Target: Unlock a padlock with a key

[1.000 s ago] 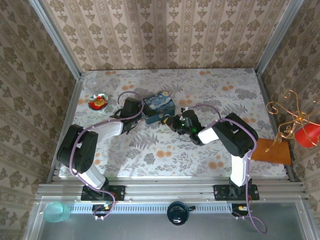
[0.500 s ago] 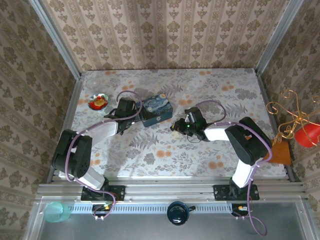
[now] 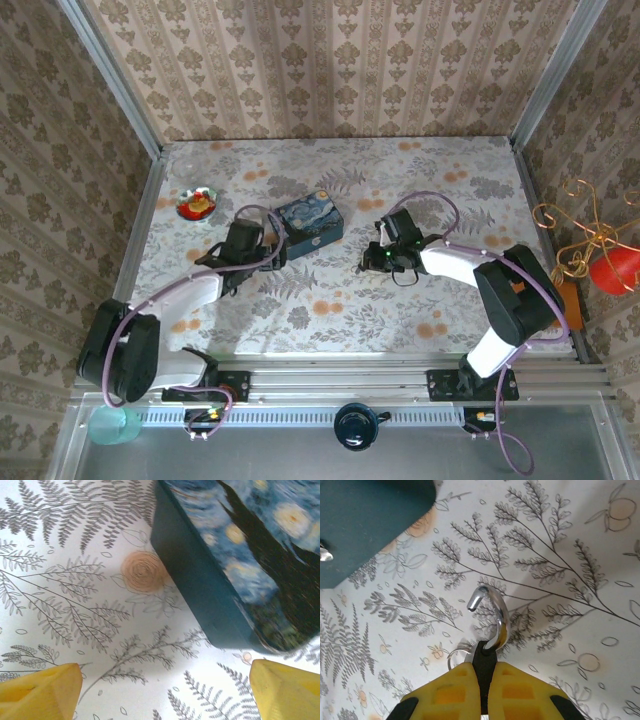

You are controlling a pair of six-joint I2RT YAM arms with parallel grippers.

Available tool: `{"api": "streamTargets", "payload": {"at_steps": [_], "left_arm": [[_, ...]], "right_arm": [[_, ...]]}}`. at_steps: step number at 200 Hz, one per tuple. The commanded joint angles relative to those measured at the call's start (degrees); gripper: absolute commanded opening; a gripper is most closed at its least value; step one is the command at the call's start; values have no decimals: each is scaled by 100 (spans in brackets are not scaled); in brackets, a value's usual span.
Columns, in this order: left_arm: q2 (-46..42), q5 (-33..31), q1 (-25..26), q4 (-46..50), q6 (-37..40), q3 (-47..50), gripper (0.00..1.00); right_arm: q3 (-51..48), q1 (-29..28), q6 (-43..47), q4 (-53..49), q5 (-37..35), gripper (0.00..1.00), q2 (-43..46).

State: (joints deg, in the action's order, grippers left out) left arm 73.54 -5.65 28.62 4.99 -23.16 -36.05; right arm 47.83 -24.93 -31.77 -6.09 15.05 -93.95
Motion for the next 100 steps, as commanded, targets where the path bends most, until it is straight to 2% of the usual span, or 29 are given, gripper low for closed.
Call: {"api": "streamTargets", "payload": {"at_steps": [1,52,84,100], "left_arm": [[-304,-91,110,46,380,154,88],[-621,-199,258,-76,466,283,88],[-582,-222,263,-124,443,248,88],[-535,-187,258,-89,468,185,88]], "right_arm": [[229,56,463,-605,-132,0,-33],[254,237,750,-967,-435,4,-127],[192,339,758,-978,-423,10,-51],[182,348,781,-1025,-514,17,16]]}}
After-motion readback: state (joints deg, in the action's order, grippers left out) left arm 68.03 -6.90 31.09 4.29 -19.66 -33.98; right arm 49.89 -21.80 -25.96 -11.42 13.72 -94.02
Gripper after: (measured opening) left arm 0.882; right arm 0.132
